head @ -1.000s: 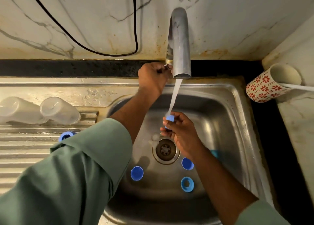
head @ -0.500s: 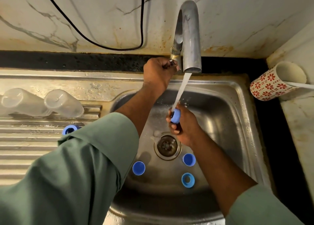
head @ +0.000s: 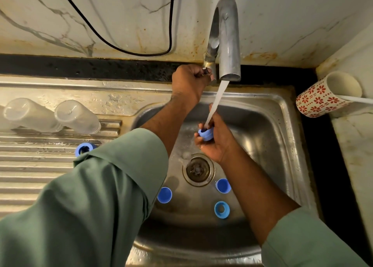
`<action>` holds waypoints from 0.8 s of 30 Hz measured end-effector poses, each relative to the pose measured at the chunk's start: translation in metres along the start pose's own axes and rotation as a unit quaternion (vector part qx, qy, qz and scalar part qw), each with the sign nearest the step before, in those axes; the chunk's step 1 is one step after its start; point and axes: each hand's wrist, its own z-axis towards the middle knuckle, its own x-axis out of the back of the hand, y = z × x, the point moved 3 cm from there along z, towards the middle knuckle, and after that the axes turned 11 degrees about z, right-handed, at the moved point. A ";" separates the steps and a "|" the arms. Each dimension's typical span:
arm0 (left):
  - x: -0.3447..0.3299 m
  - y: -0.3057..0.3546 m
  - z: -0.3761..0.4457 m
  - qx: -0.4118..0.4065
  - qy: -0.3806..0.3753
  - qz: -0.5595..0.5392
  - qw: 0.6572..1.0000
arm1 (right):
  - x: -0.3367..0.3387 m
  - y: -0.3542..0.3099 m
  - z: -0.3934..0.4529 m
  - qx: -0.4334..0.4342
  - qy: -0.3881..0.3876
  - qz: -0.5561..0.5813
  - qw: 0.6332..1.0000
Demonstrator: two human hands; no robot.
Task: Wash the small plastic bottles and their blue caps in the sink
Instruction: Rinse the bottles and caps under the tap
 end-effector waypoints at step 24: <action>-0.002 -0.005 0.002 -0.014 0.004 -0.001 1.000 | 0.022 0.010 0.003 0.081 -0.026 0.094 0.992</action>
